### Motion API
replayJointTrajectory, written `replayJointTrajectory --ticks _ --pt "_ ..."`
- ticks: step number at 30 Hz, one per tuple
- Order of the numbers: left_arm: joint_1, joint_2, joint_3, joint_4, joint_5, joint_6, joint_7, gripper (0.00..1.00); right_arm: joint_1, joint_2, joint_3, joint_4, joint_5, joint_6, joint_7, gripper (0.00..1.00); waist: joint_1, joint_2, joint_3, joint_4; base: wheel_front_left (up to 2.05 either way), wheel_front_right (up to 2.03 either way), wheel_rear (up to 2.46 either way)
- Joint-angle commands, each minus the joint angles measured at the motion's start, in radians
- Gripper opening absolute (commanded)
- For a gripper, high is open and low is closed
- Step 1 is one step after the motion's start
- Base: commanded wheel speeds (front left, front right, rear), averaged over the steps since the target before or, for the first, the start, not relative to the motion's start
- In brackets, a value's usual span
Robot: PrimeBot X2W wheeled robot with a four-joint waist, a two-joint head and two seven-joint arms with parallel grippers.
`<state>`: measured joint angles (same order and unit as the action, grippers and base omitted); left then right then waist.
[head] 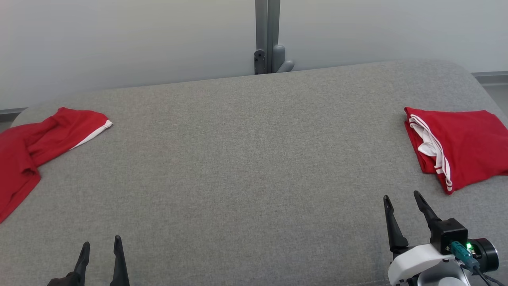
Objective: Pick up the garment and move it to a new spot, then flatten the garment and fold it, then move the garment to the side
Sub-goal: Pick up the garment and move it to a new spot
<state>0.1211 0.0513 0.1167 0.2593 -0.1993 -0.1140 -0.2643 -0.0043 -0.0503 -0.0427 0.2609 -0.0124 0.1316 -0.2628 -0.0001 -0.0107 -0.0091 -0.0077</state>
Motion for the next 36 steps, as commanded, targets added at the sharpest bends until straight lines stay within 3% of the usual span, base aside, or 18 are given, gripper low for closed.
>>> replayJointTrajectory --ticks 1,8,13,26,31,36 --pt "0.005 0.000 0.003 -0.005 -0.007 -0.001 0.001 1.00 -0.003 -0.001 0.003 0.004 -0.001 -0.002 -0.003 1.00 0.0001 0.0107 0.000 -0.001 0.00 0.00 0.00" --pt "-0.001 0.000 0.008 -0.012 -0.012 0.001 0.001 1.00 0.016 0.000 -0.006 -0.002 0.012 -0.002 -0.003 1.00 0.0001 0.0107 -0.003 0.018 0.00 0.00 0.00" --pt "-0.006 0.000 0.007 -0.024 -0.013 0.007 0.001 1.00 0.021 -0.001 0.008 -0.007 0.022 -0.002 -0.003 1.00 0.0001 0.0107 -0.011 0.100 0.00 0.00 0.00" --pt "0.036 0.001 0.032 -0.043 0.017 -0.002 0.001 1.00 0.010 -0.001 0.066 0.008 0.043 -0.002 -0.003 1.00 0.0001 0.0107 -0.046 0.397 0.00 0.00 0.00" --pt "0.049 0.001 0.048 -0.048 0.026 -0.006 0.001 1.00 0.007 -0.001 0.083 0.014 0.051 -0.002 -0.003 1.00 0.0001 0.0107 -0.060 0.456 0.00 0.00 0.00" --pt "0.053 0.001 0.058 -0.053 0.028 -0.010 0.001 1.00 0.013 -0.001 0.085 0.013 0.053 -0.002 -0.003 1.00 0.0001 0.0107 -0.065 0.470 0.00 0.00 0.00"
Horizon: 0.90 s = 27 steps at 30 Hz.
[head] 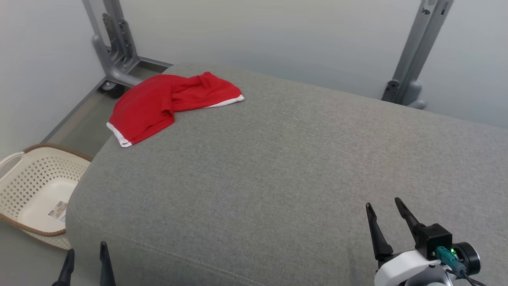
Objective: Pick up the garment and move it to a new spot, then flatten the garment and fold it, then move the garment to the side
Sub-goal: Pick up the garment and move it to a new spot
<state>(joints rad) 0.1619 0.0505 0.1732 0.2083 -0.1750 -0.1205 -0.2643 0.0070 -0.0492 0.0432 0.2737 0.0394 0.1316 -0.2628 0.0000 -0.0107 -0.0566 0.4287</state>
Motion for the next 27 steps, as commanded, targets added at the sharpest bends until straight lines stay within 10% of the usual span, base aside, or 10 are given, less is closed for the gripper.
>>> replayJointTrajectory --ticks 1,15,27 --pt "0.012 0.002 0.003 -0.004 0.005 -0.003 0.001 1.00 0.002 -0.003 0.000 0.000 0.000 -0.002 -0.003 1.00 0.0000 0.0107 -0.017 0.035 0.00 0.00 0.00" --pt "-0.031 0.002 -0.001 -0.008 -0.023 -0.008 0.001 1.00 -0.011 -0.003 -0.024 -0.014 -0.046 -0.002 -0.003 1.00 0.0000 0.0107 0.056 -0.020 0.00 0.00 0.00" --pt "-0.349 0.005 -0.011 0.000 -0.108 -0.010 0.001 1.00 -0.197 -0.113 -0.091 -0.113 -0.141 -0.002 -0.003 1.00 0.0000 0.0107 0.434 -0.065 0.00 0.00 0.00"
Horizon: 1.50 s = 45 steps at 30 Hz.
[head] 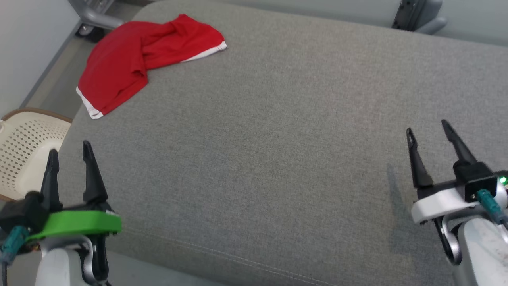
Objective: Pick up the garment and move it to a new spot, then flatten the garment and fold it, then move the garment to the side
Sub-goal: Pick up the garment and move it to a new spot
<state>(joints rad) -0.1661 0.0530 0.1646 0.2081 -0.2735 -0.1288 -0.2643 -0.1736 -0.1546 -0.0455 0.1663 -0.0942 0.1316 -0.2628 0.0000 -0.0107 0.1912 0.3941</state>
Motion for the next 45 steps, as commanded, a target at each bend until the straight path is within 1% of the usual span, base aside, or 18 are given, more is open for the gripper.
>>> replayJointTrajectory --ticks 1,4,7,9,11,13,14,16,17,19,24,27,34,35,37,41,45 --pt "-0.060 0.009 -0.013 0.004 -0.022 -0.003 0.001 1.00 -0.037 -0.019 -0.008 -0.017 -0.010 -0.002 -0.003 1.00 0.0000 0.0107 0.221 -0.034 0.00 0.00 0.00" --pt "-0.177 0.056 -0.065 0.047 -0.058 -0.003 0.001 1.00 -0.082 -0.062 -0.013 -0.049 -0.019 -0.002 -0.003 1.00 0.0000 0.0107 0.316 -0.040 0.00 0.00 0.00" --pt "-0.301 0.108 -0.103 0.114 -0.101 -0.003 0.001 1.00 -0.110 -0.103 -0.005 -0.076 -0.019 -0.002 -0.003 1.00 0.0000 0.0107 0.382 -0.045 0.00 0.00 0.00" --pt "-0.381 0.133 -0.107 0.177 -0.170 -0.003 0.001 1.00 -0.117 -0.118 -0.001 -0.093 -0.013 -0.002 -0.003 1.00 0.0000 0.0107 0.407 -0.054 0.00 0.00 0.00" --pt "-0.458 0.177 -0.140 0.254 -0.229 -0.003 0.004 1.00 -0.119 -0.125 0.004 -0.109 -0.010 -0.002 -0.003 1.00 0.0000 0.0107 0.425 -0.068 0.00 0.00 0.00" --pt "-0.534 0.216 -0.140 0.325 -0.297 -0.002 0.002 1.00 -0.120 -0.125 0.012 -0.128 -0.006 -0.002 -0.003 1.00 0.0000 0.0107 0.443 -0.084 0.00 0.00 0.00" --pt "-0.561 0.241 -0.151 0.364 -0.314 -0.002 0.008 1.00 -0.120 -0.124 0.019 -0.137 -0.005 -0.002 -0.003 1.00 0.0000 0.0107 0.450 -0.094 0.00 0.00 0.00" --pt "-0.621 0.272 -0.164 0.436 -0.353 -0.002 0.019 1.00 -0.118 -0.126 0.030 -0.157 -0.002 -0.002 0.000 1.00 0.0000 0.0107 0.468 -0.113 0.00 0.00 0.00" --pt "-0.621 0.272 -0.164 0.436 -0.353 -0.002 0.019 1.00 -0.118 -0.126 0.030 -0.157 -0.002 -0.002 0.000 1.00 0.0000 0.0107 0.468 -0.113 0.00 0.00 0.00" --pt "-0.685 0.310 -0.176 0.498 -0.383 -0.002 0.029 1.00 -0.118 -0.132 0.042 -0.179 -0.004 -0.002 0.012 1.00 0.0000 0.0107 0.492 -0.133 0.00 0.00 0.00" --pt "-0.814 0.351 -0.210 0.631 -0.454 -0.002 0.059 1.00 -0.108 -0.161 0.039 -0.245 -0.004 -0.002 0.047 1.00 0.0000 0.0107 0.554 -0.163 0.00 0.00 0.00" --pt "-0.871 0.368 -0.234 0.715 -0.468 -0.002 0.085 1.00 -0.091 -0.173 0.030 -0.282 -0.001 -0.002 0.068 1.00 0.0000 0.0107 0.584 -0.174 0.00 0.00 0.00" --pt "-0.948 0.367 -0.259 0.939 -0.493 -0.002 0.170 1.00 -0.038 -0.181 0.007 -0.344 0.003 -0.002 0.100 1.00 0.0000 0.0107 0.602 -0.189 0.00 0.00 0.00" --pt "-0.950 0.361 -0.267 0.949 -0.491 -0.002 0.175 0.47 -0.035 -0.179 0.006 -0.349 0.003 -0.002 0.102 1.00 0.0000 0.0107 0.599 -0.190 0.00 0.00 0.00" --pt "-0.949 0.358 -0.286 0.971 -0.487 -0.002 0.192 0.00 -0.032 -0.176 0.005 -0.356 0.004 -0.002 0.105 1.00 0.0000 0.0107 0.593 -0.190 0.00 0.00 0.00" --pt "-0.934 0.362 -0.311 0.973 -0.511 -0.002 0.207 0.00 -0.039 -0.168 0.010 -0.362 0.005 -0.001 0.102 1.00 0.0000 0.0107 0.572 -0.186 0.00 0.00 0.00" --pt "-0.926 0.383 -0.336 0.925 -0.528 -0.002 0.181 0.00 -0.051 -0.149 0.024 -0.343 0.009 -0.001 0.083 1.00 0.0000 0.0107 0.530 -0.181 0.00 0.00 0.00"
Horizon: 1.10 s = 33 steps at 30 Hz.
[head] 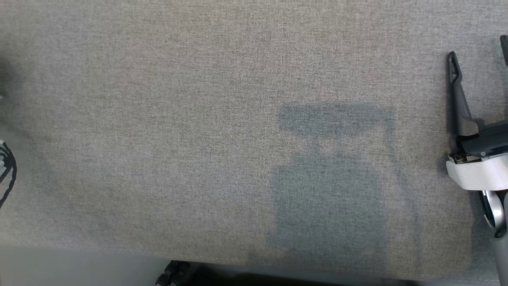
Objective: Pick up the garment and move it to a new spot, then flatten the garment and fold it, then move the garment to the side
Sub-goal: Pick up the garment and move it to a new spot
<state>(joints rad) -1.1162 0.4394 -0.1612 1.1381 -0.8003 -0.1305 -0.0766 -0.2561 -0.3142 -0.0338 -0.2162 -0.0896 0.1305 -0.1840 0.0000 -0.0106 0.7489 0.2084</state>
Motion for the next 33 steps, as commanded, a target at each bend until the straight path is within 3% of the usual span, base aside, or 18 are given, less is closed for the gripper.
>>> replayJointTrajectory --ticks 1,10,18,21,26,33 --pt "0.023 0.003 -0.018 -0.023 -0.006 0.000 -0.023 0.00 0.028 0.017 0.015 0.048 0.005 0.000 -0.004 1.00 0.0000 0.0106 -0.041 0.006 0.00 0.00 0.00" --pt "0.121 0.015 -0.156 -0.258 -0.052 0.000 -0.118 0.00 0.032 0.108 0.035 0.175 0.012 0.000 -0.065 1.00 0.0000 0.0106 -0.230 -0.004 0.00 0.00 0.00" --pt "0.242 0.015 -0.303 -0.572 -0.111 0.000 -0.004 0.00 0.055 0.193 0.050 0.254 0.020 0.000 -0.082 1.00 0.0000 0.0106 -0.387 -0.052 0.00 0.00 0.00" --pt "0.298 -0.018 -0.332 -0.706 -0.148 0.005 0.058 0.00 0.066 0.217 0.054 0.256 0.029 0.000 -0.081 1.00 0.0000 0.0106 -0.435 -0.080 0.00 0.00 0.00" --pt "0.377 -0.082 -0.414 -0.896 -0.151 0.065 0.139 0.00 0.073 0.241 0.053 0.252 0.044 0.000 -0.081 1.00 0.0000 0.0106 -0.483 -0.140 0.00 0.00 0.00" --pt "0.398 -0.198 -0.494 -0.986 -0.162 0.128 0.190 0.00 0.061 0.258 0.053 0.255 0.062 0.000 -0.081 1.00 0.0000 0.0106 -0.519 -0.254 0.00 0.00 0.00"
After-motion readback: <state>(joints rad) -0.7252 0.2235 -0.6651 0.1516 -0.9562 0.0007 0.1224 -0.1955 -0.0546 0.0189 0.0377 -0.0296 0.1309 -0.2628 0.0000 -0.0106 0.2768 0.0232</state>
